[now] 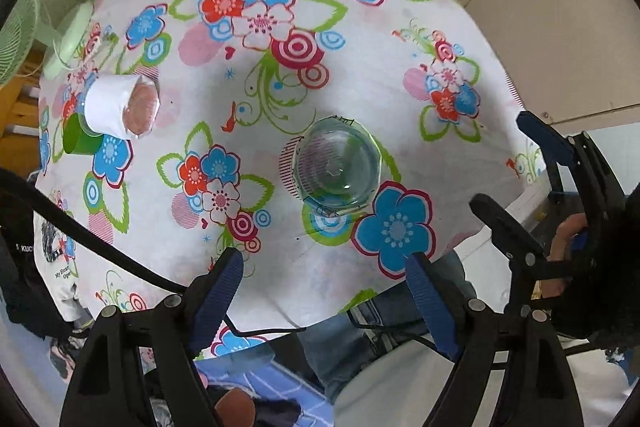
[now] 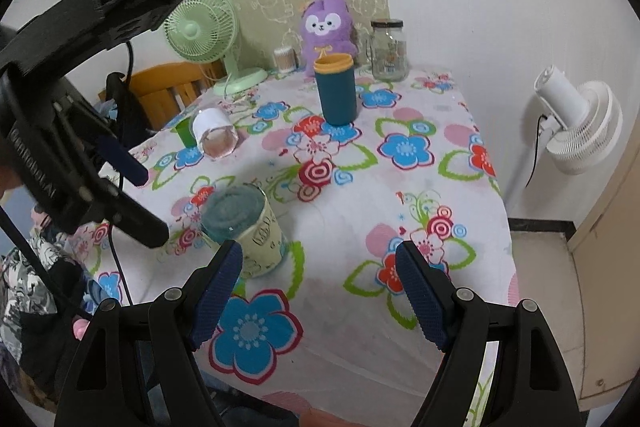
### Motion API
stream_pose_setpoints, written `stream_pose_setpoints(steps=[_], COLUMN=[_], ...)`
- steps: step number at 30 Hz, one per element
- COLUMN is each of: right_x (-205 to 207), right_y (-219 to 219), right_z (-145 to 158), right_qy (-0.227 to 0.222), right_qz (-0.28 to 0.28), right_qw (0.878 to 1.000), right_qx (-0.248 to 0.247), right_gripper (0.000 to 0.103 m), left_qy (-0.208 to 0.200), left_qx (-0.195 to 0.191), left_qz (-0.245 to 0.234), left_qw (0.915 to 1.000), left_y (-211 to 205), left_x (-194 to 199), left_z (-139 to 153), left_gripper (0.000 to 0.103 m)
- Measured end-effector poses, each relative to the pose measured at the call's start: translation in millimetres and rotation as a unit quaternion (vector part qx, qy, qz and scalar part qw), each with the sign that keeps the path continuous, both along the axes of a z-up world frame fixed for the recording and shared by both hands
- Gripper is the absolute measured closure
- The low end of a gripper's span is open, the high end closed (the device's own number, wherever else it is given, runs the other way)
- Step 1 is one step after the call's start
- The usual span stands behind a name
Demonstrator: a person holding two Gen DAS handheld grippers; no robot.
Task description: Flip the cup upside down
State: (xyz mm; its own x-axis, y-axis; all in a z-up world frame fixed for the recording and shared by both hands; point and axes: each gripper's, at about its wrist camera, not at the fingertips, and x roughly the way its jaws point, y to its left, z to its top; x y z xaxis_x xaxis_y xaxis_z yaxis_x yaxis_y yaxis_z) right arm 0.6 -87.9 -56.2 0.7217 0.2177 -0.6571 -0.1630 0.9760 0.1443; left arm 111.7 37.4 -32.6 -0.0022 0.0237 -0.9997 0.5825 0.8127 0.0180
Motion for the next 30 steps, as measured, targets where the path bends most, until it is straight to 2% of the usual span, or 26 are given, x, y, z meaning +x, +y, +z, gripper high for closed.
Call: stream_pose_setpoints(steps=[6, 11, 13, 17, 21, 23, 30], right_x=[-4.8, -9.5, -10.5, -11.6, -17.3, -21.2, -30.6], right_y=[13.1, 19.6, 21.3, 21.9, 26.1, 28.7, 35.0], right_z=[18.2, 32.8, 37.6, 45.7, 58.2, 65.1, 82.3], right_qy=[-0.028, -0.049, -0.057, -0.064, -0.081, -0.092, -0.114], right_qz=[0.002, 0.0, 0.001, -0.006, -0.013, -0.017, -0.027], right_qw=[1.0, 0.999, 0.998, 0.998, 0.997, 0.995, 0.992], right_qx=[-0.011, -0.015, -0.016, -0.009, -0.017, -0.024, -0.038], right_gripper=[0.022, 0.022, 0.022, 0.022, 0.022, 0.022, 0.022], left_qy=[-0.069, -0.145, -0.178, -0.24, -0.314, -0.332, -0.397], left_qx=[-0.032, -0.07, -0.088, -0.133, -0.163, -0.175, -0.218], left_qz=[0.011, 0.028, 0.033, 0.056, 0.08, 0.088, 0.136], left_qw=[0.997, 0.9866, 0.9795, 0.96, 0.9319, 0.9226, 0.8808], left_y=[13.3, 28.6, 34.9, 50.6, 63.6, 68.7, 92.9], left_x=[-12.0, -20.6, -25.7, -36.0, -47.2, -52.4, -71.1], left_z=[21.5, 40.5, 47.4, 61.3, 71.5, 73.8, 79.1], left_gripper=[0.018, 0.018, 0.018, 0.018, 0.015, 0.014, 0.011])
